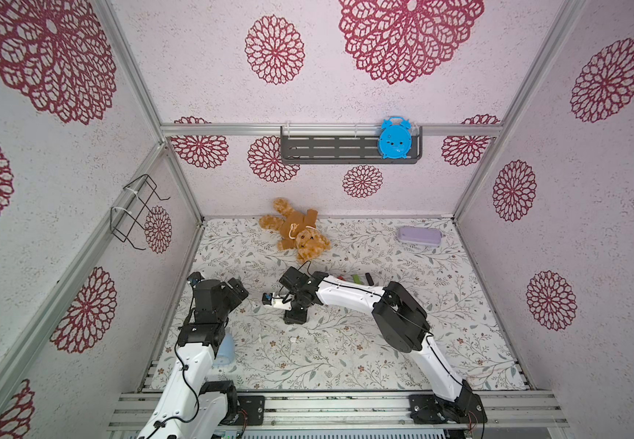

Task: Close the usb drive cover
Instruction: Move the cover to the center of the board.

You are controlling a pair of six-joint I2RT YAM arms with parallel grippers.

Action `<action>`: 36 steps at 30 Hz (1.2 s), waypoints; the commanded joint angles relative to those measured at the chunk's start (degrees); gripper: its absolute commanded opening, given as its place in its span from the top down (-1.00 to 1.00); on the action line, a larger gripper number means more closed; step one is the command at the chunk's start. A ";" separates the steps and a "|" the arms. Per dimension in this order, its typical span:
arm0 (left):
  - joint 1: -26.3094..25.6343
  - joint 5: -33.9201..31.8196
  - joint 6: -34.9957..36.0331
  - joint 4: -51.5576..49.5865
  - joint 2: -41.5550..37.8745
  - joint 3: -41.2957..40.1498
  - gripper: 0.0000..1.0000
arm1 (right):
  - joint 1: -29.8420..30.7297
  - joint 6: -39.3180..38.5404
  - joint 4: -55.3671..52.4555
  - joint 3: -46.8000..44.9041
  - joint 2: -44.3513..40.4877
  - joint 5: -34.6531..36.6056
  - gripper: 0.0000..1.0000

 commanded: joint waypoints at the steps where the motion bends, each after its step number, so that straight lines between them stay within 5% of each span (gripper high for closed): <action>1: 0.66 -0.22 0.22 -0.53 -0.69 -0.46 -0.94 | -0.02 -1.52 -2.10 2.56 1.15 -0.32 0.03; 21: 0.84 1.06 0.23 -0.35 -0.69 -0.63 -0.94 | 0.01 -0.76 -1.99 -1.06 -0.76 4.16 0.54; 36: 0.84 8.55 0.15 1.93 0.96 -0.72 -0.94 | -2.72 6.45 8.85 -29.89 -20.49 9.43 0.56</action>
